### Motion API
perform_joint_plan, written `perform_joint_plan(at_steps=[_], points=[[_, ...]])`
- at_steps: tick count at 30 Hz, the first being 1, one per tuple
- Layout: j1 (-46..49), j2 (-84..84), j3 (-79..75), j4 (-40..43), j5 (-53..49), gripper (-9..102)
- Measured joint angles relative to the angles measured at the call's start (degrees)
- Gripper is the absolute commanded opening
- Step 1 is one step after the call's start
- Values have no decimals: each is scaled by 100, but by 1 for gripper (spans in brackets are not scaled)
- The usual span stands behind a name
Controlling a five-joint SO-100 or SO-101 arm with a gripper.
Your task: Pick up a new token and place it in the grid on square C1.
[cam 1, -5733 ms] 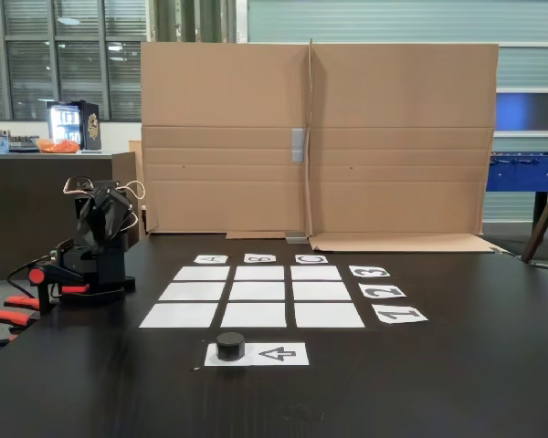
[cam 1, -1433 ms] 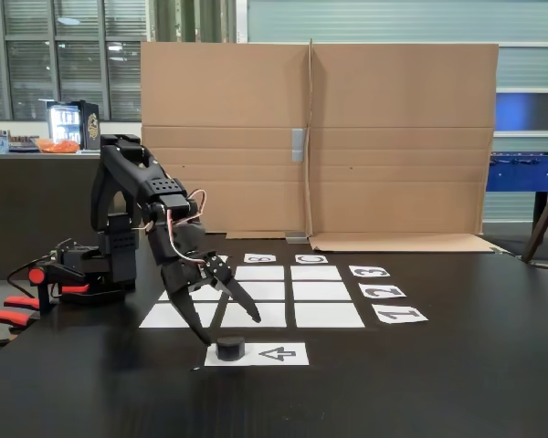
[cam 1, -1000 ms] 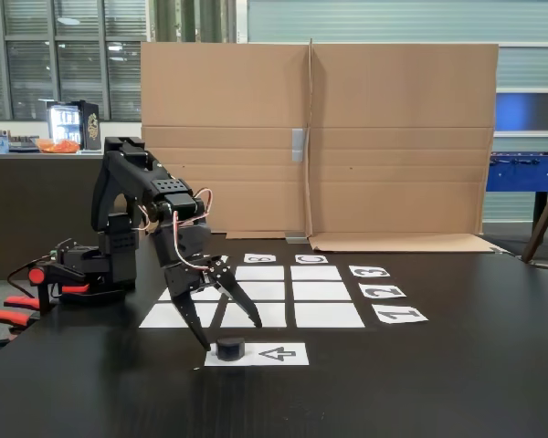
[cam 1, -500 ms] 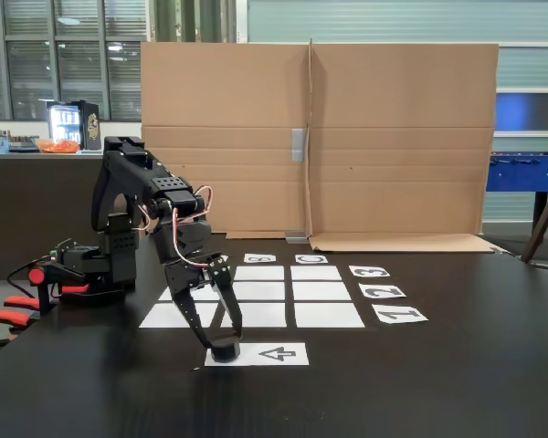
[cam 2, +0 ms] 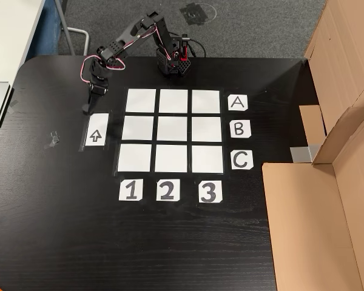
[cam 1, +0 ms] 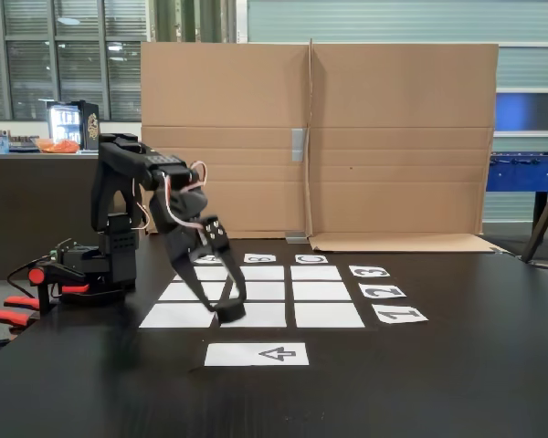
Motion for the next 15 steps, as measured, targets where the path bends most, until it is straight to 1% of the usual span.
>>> perform_joint_plan(at_steps=[5, 15], points=[[-62, 422, 26, 88, 105, -1], [-791, 677, 26, 536, 448, -1]])
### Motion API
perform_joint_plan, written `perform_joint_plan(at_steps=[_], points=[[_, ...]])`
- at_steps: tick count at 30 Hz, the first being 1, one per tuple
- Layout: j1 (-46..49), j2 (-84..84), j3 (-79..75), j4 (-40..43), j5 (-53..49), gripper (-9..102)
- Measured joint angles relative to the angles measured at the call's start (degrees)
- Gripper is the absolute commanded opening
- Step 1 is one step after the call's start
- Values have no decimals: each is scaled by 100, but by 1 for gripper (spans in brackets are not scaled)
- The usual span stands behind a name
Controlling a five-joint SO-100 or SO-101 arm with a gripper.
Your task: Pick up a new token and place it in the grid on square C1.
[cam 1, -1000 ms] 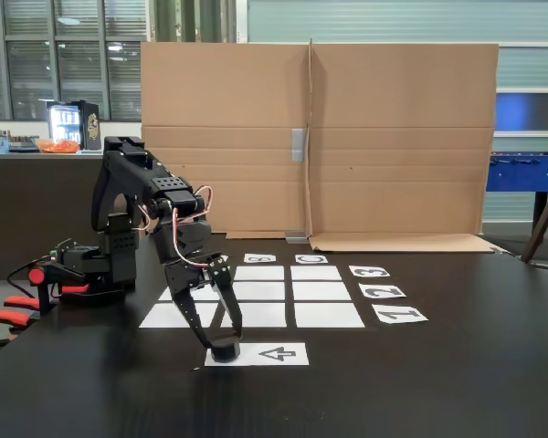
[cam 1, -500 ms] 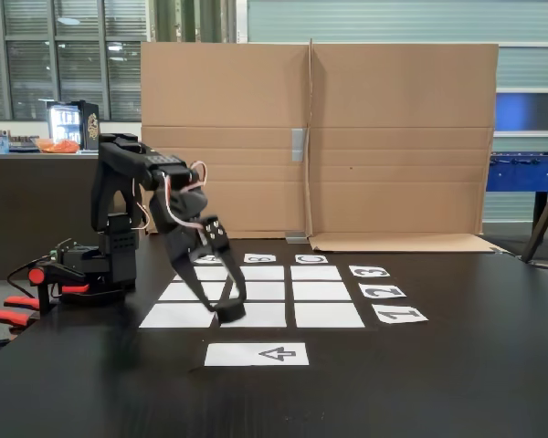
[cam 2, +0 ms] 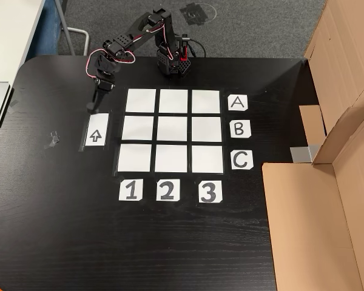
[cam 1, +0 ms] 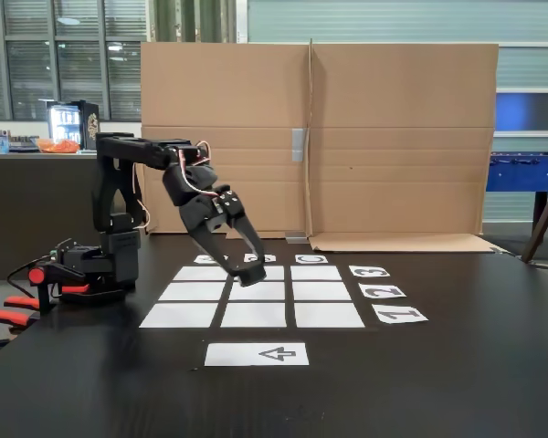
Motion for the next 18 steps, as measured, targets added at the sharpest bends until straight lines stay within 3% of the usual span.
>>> perform_joint_plan(at_steps=[18], points=[[-1072, -185, -18, 167, 360, -1]])
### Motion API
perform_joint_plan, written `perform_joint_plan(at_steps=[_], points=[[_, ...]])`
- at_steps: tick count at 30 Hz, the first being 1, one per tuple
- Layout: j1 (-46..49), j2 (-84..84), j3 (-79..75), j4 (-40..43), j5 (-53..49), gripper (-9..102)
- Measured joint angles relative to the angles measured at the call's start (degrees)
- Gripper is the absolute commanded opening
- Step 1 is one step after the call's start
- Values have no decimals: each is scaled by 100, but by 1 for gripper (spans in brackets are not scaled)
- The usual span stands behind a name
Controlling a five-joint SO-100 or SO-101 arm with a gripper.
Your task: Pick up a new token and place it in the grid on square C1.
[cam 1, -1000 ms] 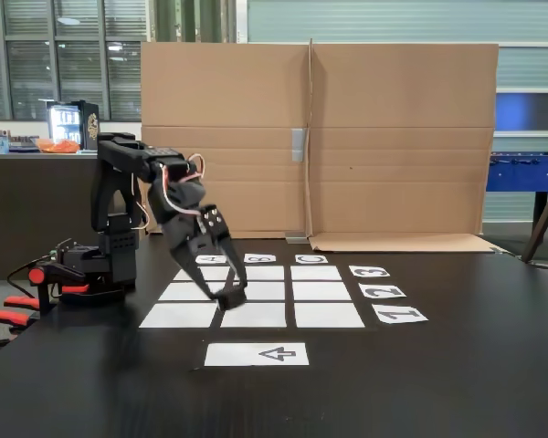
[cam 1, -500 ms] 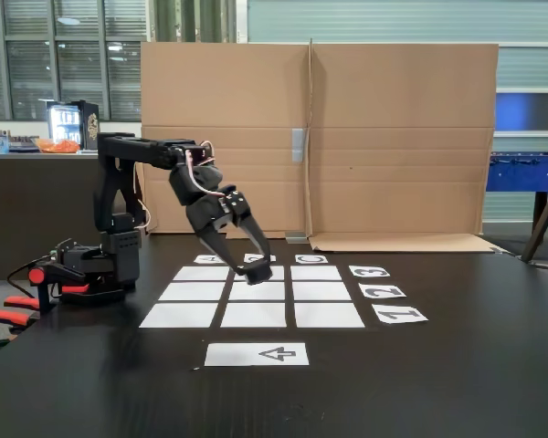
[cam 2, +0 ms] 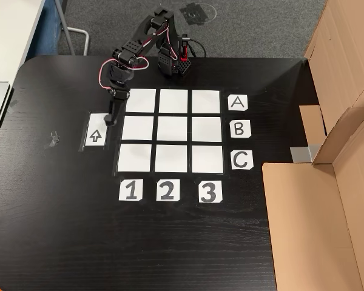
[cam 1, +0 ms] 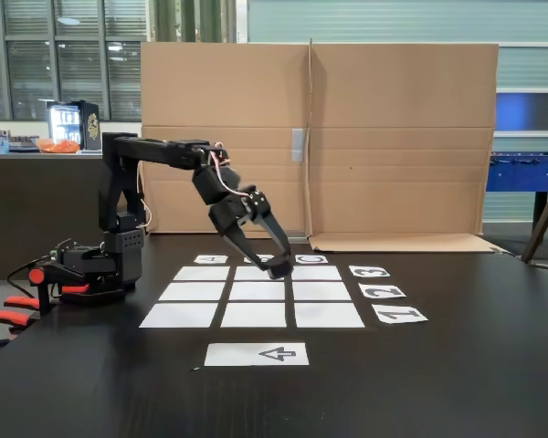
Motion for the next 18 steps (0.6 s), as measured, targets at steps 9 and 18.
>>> perform_joint_plan(at_steps=[9, 18], points=[[-334, -809, -659, 290, 185, -1], [-642, -1652, -1477, 562, 290, -1]])
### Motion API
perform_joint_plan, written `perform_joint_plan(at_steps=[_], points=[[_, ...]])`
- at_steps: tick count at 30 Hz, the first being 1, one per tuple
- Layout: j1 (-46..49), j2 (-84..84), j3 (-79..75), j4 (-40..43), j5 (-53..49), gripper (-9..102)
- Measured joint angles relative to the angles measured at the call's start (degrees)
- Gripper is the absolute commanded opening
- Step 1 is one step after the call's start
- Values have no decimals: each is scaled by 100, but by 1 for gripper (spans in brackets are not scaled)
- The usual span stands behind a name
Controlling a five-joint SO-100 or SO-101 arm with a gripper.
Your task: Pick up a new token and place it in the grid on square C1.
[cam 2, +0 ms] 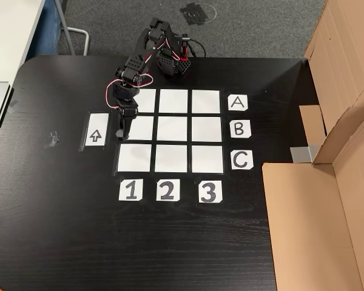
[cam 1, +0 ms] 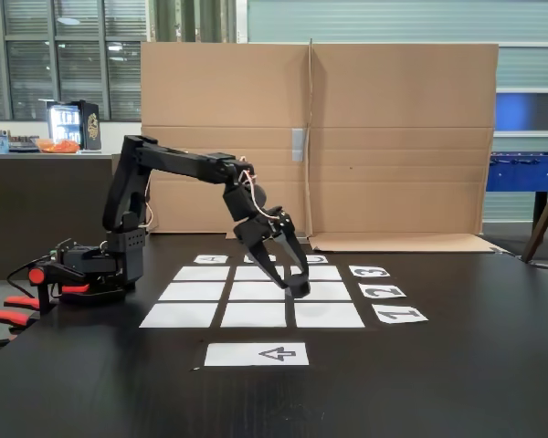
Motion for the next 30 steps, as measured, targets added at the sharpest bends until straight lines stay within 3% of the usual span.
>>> perform_joint_plan(at_steps=[20, 21, 24, 30], points=[[-580, -2619, -3437, 1354, 316, -1], [-589, -2646, -3489, 1371, 316, 2], [-598, -2663, -3516, 1406, 316, 27], [-598, -2663, -3542, 1573, 316, 47]])
